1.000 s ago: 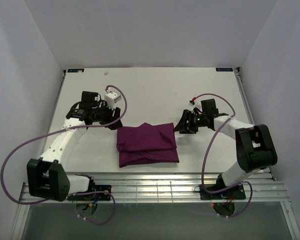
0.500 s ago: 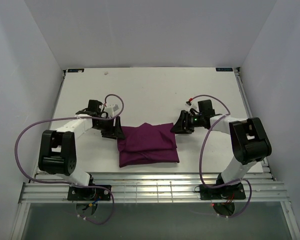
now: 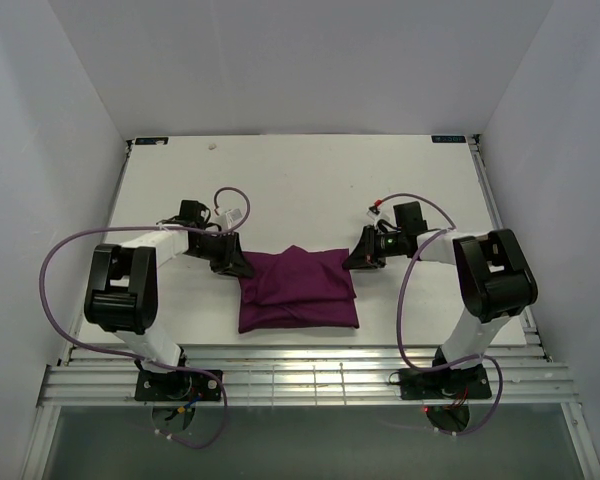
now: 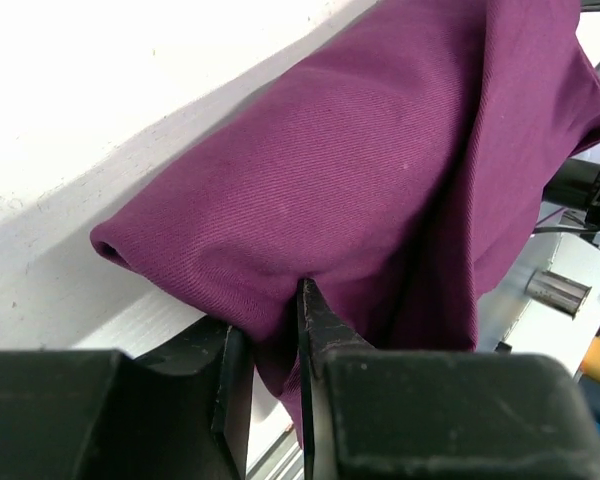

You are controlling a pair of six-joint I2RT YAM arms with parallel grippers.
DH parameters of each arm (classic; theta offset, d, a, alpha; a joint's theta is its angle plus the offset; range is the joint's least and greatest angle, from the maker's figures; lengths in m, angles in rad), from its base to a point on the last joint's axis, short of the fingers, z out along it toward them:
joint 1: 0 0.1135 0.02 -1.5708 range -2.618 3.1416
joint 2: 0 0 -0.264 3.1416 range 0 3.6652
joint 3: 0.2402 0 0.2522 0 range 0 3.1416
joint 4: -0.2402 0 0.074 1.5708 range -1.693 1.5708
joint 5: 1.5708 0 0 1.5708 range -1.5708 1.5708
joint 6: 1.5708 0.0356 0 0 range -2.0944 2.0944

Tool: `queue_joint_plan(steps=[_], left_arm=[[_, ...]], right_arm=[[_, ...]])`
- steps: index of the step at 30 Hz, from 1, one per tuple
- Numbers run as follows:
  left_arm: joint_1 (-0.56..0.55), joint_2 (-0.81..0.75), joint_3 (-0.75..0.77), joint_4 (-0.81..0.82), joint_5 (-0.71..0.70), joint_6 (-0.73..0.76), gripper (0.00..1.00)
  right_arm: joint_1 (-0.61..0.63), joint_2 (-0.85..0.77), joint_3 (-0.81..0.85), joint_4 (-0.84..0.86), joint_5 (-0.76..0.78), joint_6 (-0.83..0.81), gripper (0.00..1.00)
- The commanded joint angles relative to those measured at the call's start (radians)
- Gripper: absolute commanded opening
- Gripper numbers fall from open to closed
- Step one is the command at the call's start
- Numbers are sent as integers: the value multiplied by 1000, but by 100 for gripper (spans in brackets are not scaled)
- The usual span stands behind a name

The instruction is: Prepare the surgical pack

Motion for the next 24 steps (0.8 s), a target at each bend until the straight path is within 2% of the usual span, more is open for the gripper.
queue_joint_plan(steps=[1,2,3,6,10,15,18,19,20,22,23,24], left_arm=[[-8,29,18,45,-9,81,13],[-8,35,27,66,-9,82,8],[-8,42,53,77,-9,79,8],[-8,104,149,102,8,68,8],[-8,215,262,154,26,51,8],[-8,320,407,172,-3,61,12],[-8,361,473,169,-43,88,20],[-8,366,486,168,-55,96,27],[-7,371,503,160,-67,111,32],[1,363,510,155,-73,123,43],[7,355,515,149,-75,125,54],[15,348,520,145,-67,125,58]], right_arm=[[9,24,20,19,28,6,8],[9,37,32,19,44,11,8],[9,43,65,19,59,15,8],[5,84,148,18,107,23,8],[-15,173,381,-25,160,12,8],[-29,290,569,-151,183,-32,8],[-31,304,603,-188,203,-43,13],[-31,301,600,-188,211,-43,19],[-31,291,595,-189,216,-43,30],[-32,275,583,-199,237,-43,39],[-37,268,580,-203,245,-43,47],[-40,261,574,-208,252,-44,49]])
